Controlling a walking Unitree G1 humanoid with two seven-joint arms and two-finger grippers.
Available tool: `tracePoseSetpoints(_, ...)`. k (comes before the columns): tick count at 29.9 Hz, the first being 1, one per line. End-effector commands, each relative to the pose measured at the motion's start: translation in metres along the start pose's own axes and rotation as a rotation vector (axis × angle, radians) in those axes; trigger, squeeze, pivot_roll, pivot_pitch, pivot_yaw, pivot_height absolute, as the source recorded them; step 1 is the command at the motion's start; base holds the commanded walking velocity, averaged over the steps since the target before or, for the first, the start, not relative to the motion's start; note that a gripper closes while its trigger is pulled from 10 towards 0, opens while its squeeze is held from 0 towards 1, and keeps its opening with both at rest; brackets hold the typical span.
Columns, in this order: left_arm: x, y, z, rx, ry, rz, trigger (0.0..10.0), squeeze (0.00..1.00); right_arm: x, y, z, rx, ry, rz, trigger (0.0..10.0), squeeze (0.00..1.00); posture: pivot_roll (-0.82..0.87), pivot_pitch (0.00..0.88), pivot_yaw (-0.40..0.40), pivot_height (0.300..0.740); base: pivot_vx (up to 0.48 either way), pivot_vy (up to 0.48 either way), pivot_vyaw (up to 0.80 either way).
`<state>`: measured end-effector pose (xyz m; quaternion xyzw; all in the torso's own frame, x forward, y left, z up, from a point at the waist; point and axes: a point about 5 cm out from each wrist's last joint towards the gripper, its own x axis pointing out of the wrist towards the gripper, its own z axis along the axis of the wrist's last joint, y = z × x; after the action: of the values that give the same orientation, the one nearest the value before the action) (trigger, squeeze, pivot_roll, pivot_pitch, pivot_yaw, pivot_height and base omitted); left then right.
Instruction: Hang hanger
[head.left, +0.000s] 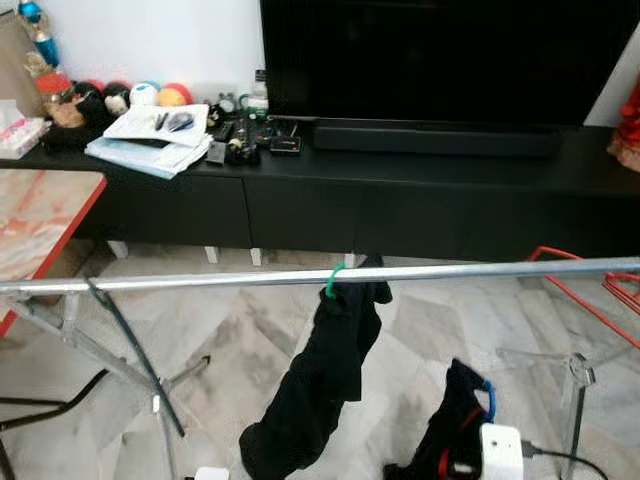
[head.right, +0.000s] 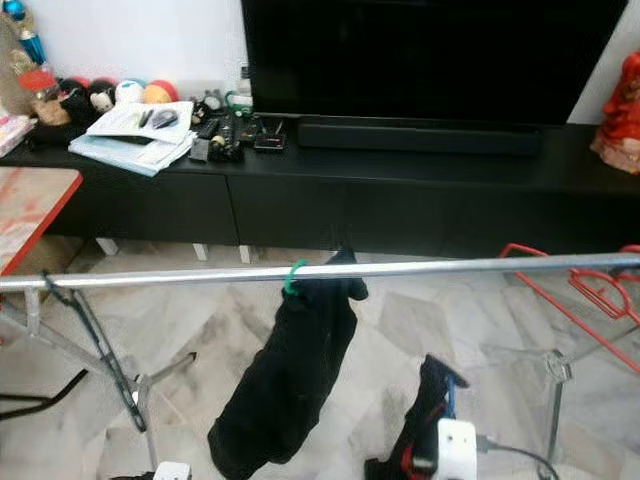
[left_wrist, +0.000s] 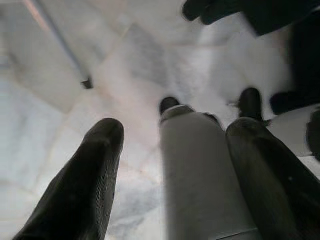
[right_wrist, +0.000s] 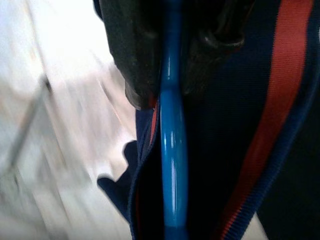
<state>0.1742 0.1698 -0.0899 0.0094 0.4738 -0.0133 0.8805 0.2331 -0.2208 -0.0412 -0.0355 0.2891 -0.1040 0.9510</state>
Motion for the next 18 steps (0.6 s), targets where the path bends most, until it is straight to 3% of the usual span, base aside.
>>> tracePoseSetpoints(1, -0.002, 0.001, -0.011, 0.0, 0.035, 0.035, 10.0, 0.0, 0.002, 0.002, 0.011, 0.014, -0.071, 0.009, 10.0, 0.0, -0.03, 0.06, 0.011, 0.74, 0.0, 0.0, 0.0)
tracePoseSetpoints(7, -0.003, 0.008, -0.011, -0.034, -0.012, 0.169, 10.0, 0.0, 0.001, 0.006, 0.024, 0.011, -0.17, 0.036, 10.0, 0.0, -0.03, 0.05, 0.013, 0.74, 0.0, 0.0, 0.0)
tracePoseSetpoints(18, -0.004, 0.006, -0.01, -0.003, -0.043, 0.127, 10.0, 0.0, -0.004, 0.003, 0.035, 0.028, -0.299, 0.031, 10.0, 0.0, -0.04, 0.031, 0.02, 0.74, 0.0, 0.0, 0.0)
